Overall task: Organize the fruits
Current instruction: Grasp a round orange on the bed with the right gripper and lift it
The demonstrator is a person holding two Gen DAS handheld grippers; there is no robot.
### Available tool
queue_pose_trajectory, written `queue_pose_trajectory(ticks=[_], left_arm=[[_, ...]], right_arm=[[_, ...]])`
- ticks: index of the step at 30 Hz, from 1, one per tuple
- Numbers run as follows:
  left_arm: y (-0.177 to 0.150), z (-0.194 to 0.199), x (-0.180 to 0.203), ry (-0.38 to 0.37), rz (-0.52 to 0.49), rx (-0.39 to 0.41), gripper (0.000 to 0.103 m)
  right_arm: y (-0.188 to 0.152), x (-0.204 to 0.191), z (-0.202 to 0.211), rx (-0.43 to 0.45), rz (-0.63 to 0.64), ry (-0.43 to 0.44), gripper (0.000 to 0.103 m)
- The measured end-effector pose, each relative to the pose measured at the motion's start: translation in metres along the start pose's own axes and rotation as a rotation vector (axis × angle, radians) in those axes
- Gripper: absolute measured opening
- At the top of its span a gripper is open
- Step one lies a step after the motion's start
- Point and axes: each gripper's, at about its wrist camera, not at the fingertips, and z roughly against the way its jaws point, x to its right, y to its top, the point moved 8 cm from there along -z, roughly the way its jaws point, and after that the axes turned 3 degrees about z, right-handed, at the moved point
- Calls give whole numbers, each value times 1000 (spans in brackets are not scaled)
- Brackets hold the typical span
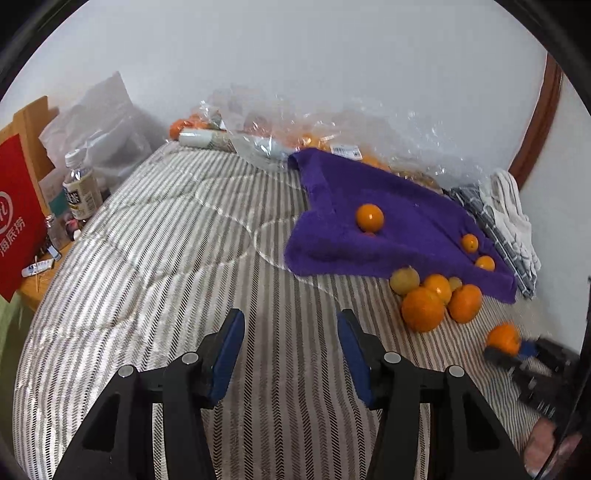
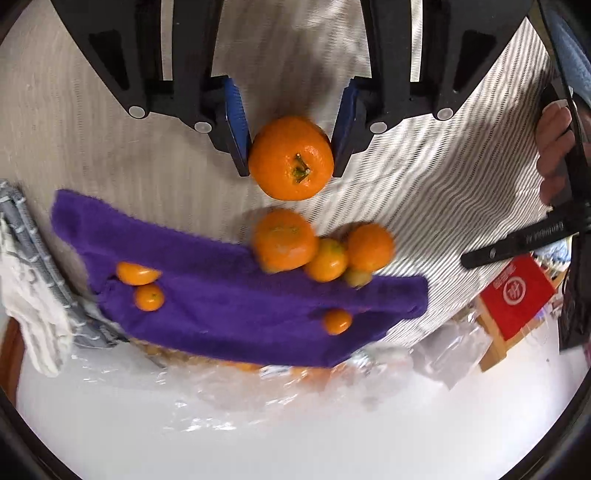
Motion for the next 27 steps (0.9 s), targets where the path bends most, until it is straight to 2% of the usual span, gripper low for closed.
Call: queue_pose_trajectory(ticks=[4,8,11,13,20,24,27], left_arm=[[-4,-7,0,12,-11,-36,49],[-7,-13,-1,30,-13,-72,49],[-10,-13,7,9,-40,-81,49],[-11,-13,14,27,-77,-86,49],[-20,-11,74,-139,-77,-154,52],[-18,-23,97,-140,-100,-167,56],[-18,-36,107,-100,-141,-178,57]], right_arm=[[3,42,11,31,-4,-93,42],[-1,81,13,29,-60,-125,42],[-6,105,13,29,-105,-136,42],[-9,114,13,31,-122,-141,42],[-13,123,13,46,-156,-84,42],[-17,121,11,33,-165,-80,42],[-18,122,12,33,-174,-80,42]])
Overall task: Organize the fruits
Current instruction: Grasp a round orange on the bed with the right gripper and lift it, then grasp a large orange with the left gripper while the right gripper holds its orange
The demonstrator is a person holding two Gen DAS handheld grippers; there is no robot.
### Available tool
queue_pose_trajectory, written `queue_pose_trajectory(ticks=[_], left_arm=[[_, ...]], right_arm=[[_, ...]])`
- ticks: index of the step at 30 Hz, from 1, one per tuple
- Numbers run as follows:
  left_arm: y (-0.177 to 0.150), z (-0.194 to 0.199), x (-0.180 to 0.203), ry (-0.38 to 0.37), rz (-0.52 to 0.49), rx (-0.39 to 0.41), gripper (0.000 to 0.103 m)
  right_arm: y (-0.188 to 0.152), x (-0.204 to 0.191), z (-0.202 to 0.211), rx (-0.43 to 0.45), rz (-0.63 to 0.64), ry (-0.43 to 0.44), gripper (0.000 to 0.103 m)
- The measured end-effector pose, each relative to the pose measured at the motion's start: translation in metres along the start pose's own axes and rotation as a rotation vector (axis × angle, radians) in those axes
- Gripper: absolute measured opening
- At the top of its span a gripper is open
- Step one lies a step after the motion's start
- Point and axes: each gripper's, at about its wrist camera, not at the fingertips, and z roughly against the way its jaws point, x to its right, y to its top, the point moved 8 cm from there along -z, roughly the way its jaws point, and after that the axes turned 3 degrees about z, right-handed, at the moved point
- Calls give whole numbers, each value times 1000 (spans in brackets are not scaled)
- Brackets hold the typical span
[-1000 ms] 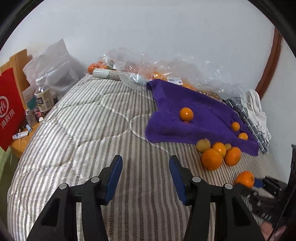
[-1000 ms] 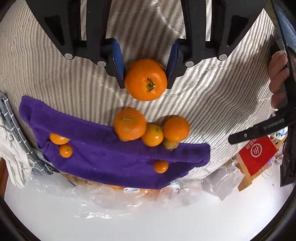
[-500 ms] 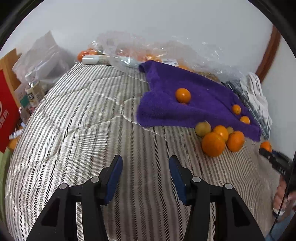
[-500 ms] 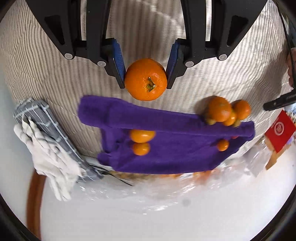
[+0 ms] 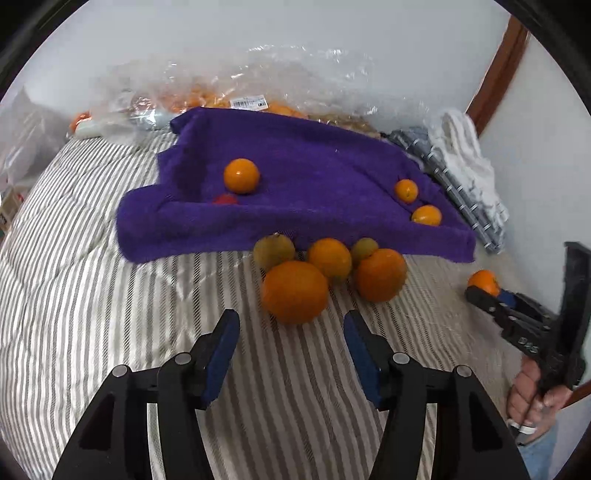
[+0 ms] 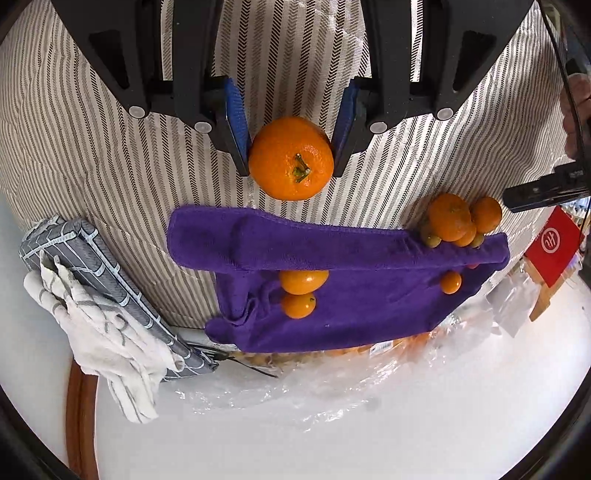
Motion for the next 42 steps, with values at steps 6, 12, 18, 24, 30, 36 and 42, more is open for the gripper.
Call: queue_pose_trajectory(ticks=[6,12,18,24,30,36,42], left_arm=[[9,-15,5,74,-52,36,57],[9,-14,9,41,-68,54,40],[11,1,-1,-70,23,117,38],[13,18,4,-109,4,199,38],[14,23,6,-119,-14,221,38],[15,23,3,-123,3,219,38],[13,16,2,-130,14,185,38]], right_arm=[[-1,4,-1,0,-28,-1,42],[-1,1,-4,-15,-16,-10,42],[-2,0,-6,-21,2,-6,42],[-1,2,-5,-13,-9,-8,42],[-1,4,-2,0,-17,-4,42],[0,3,-2,11,-9,-4,42],[0,0,-2,8,-4,7,42]])
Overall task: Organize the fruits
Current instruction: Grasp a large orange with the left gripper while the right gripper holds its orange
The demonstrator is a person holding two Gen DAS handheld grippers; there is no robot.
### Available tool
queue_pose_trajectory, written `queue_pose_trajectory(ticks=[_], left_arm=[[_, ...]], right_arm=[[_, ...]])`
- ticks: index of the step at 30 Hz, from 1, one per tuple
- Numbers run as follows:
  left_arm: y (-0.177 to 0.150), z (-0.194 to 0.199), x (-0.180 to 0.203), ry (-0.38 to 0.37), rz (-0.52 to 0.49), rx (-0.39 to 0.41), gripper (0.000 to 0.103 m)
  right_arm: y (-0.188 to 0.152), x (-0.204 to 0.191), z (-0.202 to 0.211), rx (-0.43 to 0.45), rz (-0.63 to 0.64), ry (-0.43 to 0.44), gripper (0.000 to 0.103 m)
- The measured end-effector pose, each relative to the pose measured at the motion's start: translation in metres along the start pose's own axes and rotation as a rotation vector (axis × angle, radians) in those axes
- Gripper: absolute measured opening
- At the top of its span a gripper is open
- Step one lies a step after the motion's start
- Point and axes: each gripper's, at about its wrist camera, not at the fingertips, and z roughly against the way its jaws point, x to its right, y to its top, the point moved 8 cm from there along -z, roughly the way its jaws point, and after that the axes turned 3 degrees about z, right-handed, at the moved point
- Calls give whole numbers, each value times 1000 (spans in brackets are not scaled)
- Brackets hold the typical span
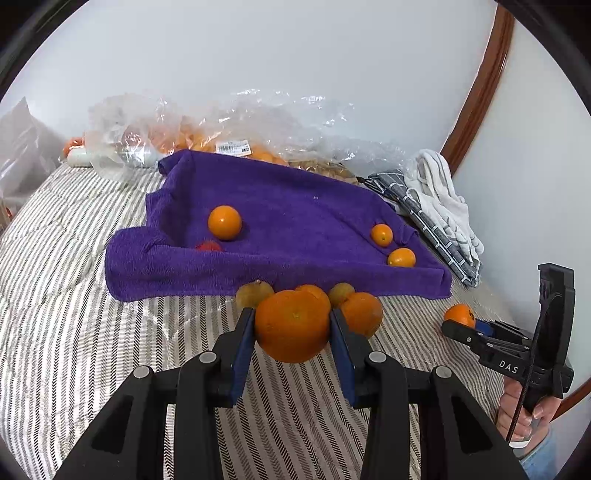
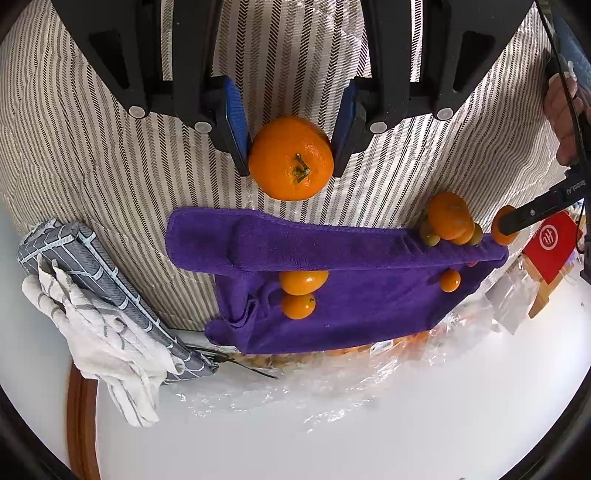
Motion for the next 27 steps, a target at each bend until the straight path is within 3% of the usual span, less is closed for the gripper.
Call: queue_pose_trajectory(ticks=[18,21,27], left_arm=[[4,3,-3,53,30,10,38],[9,9,-2,57,37,14,38],[32,24,-4,122,5,38,38]], right_arm=[[3,2,3,-1,-28,45,42],[5,7,10,-10,-84,117,42],[35,26,29,33,-92,33,42]])
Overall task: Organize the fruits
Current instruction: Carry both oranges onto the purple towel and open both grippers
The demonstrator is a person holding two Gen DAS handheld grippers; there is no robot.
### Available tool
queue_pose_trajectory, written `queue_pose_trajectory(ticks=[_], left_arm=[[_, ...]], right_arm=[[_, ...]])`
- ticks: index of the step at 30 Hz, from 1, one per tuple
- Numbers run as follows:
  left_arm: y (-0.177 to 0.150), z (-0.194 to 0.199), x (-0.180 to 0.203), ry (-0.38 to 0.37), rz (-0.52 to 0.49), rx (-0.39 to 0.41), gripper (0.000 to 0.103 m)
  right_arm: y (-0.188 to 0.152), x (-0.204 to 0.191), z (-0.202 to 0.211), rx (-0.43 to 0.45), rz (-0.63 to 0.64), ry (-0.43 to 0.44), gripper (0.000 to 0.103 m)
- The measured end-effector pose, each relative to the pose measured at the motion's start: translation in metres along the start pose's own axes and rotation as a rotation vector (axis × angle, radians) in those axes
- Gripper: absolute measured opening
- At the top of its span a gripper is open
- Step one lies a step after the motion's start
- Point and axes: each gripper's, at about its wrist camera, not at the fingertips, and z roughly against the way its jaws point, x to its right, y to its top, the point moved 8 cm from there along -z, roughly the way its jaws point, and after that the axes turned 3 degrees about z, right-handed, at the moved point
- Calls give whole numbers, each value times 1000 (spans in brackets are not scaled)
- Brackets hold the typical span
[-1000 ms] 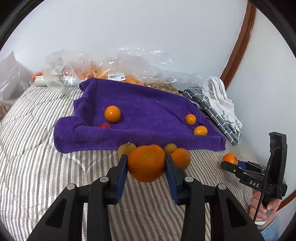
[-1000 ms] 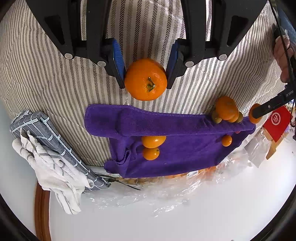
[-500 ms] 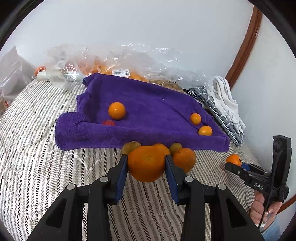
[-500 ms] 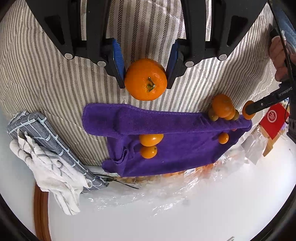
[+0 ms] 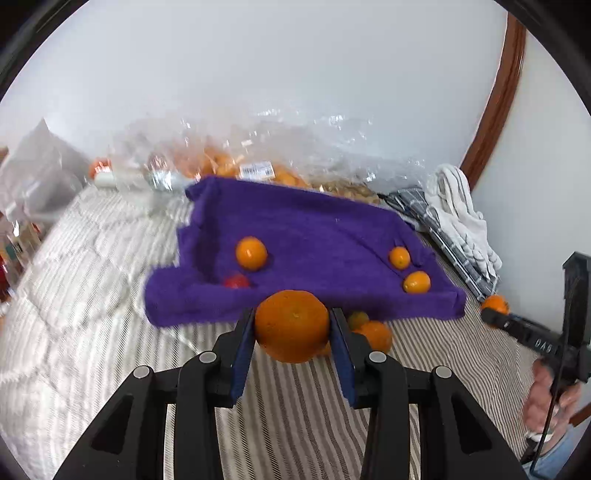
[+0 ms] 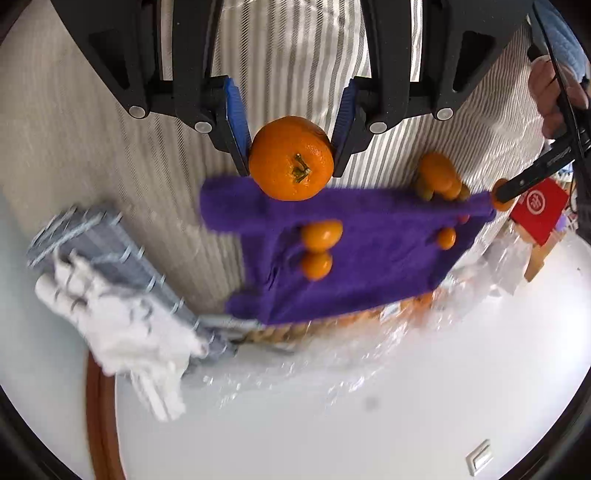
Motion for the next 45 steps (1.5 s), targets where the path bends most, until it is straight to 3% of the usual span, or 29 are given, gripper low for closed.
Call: queue_pose_trajectory(ticks=[4,12,19,22,29,34,45], left_arm=[[24,3,-9,22,28,26,38],[73,-13,-13,55,59,79,38],[100,-48,-23,102,99,62,38],[104,-70,-30,86,137,15,38],[93,-112,-34,146,88,-72,38],[79,-129,-34,146,79,-145,38],[65,-141,-35,146,66,-174,38]], right_arm=[[31,1,8,29,36,-73,42],[92,-12,4,89,83,-63,42],[135,-15,-33,96,63,-45,42],[145,-14,-54,78,58,-35,42],[134,-14,-110,-12,44,-21,42],[116,-15,-145,-100,34,-8,42],[107,-15,-162,-145,33,-7,43]])
